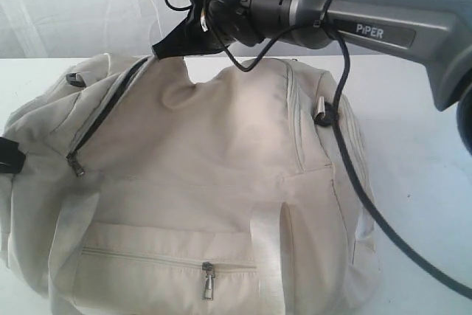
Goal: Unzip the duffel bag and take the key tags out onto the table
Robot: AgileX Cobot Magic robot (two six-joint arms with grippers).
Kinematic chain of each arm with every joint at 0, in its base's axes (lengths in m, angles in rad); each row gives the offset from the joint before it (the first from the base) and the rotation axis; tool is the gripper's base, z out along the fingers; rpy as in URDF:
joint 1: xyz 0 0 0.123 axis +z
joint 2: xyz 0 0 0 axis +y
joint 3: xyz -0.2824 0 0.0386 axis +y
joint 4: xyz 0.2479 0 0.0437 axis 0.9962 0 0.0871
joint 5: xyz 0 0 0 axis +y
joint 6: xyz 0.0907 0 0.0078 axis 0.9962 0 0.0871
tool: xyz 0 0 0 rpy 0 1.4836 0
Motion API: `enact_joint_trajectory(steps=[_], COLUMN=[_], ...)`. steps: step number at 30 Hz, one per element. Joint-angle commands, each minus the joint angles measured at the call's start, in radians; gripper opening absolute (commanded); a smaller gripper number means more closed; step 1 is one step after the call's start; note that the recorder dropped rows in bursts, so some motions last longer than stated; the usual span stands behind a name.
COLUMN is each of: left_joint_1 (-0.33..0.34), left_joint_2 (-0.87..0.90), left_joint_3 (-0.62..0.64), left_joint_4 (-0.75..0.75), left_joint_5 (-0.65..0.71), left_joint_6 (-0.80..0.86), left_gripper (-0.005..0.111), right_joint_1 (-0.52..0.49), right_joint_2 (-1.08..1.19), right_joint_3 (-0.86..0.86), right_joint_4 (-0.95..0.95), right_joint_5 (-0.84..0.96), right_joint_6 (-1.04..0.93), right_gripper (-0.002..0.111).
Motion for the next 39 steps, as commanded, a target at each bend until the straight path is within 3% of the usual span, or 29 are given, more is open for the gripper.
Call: enact_joint_trajectory(steps=[1,13,16,22,24,28,33,39], left_joint_1=[0.000,0.000,0.000,0.000,0.000,0.000,0.000,-0.024], left_joint_2=[-0.024,-0.191,-0.224,-0.246,-0.244,-0.235,-0.133,0.038], left_joint_3=[0.004,-0.023,-0.044,-0.047,-0.047,-0.047,-0.047,-0.099], left_joint_4=[-0.005,-0.005,-0.005,0.018,0.023,0.011,-0.162,-0.527], left_joint_5=[0.000,-0.135,-0.138,-0.071,-0.062,-0.136,-0.203,-0.184], left_joint_6=[-0.026,0.049,0.124,0.179,0.179,0.182,0.248,0.590], left_gripper=[0.000,0.004,0.016,0.059,0.066,0.066,0.066,0.066], right_joint_1=[-0.052,-0.055,-0.052,-0.046,-0.046,-0.045,-0.025,-0.013], right_joint_2=[-0.033,-0.038,-0.038,-0.038,-0.038,-0.038,-0.038,-0.038], right_joint_3=[0.041,0.067,0.067,0.067,0.067,0.067,0.067,0.067], right_joint_4=[-0.016,0.063,0.067,0.089,0.110,0.137,0.146,0.148], right_joint_5=[0.031,-0.064,-0.073,-0.125,-0.135,-0.154,-0.174,-0.185], right_joint_6=[-0.013,-0.013,-0.013,-0.015,-0.015,-0.015,-0.019,-0.023], right_gripper=[0.000,0.000,0.000,0.000,0.000,0.000,0.000,0.000])
